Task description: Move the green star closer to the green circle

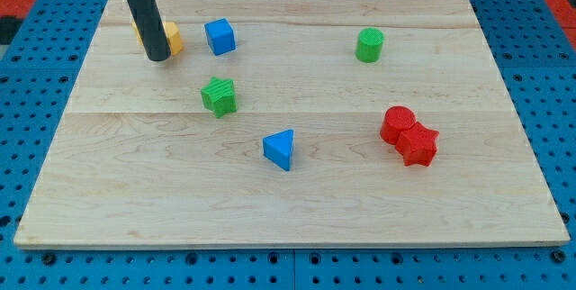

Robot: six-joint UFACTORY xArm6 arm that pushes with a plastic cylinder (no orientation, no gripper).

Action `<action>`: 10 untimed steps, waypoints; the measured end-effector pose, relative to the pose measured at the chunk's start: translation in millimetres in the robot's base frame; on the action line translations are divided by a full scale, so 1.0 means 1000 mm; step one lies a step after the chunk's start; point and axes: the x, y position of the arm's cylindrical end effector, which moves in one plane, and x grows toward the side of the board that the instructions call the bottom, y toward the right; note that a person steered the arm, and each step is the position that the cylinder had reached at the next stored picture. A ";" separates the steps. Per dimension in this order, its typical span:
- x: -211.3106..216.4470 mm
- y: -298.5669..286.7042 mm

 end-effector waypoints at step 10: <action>0.045 0.225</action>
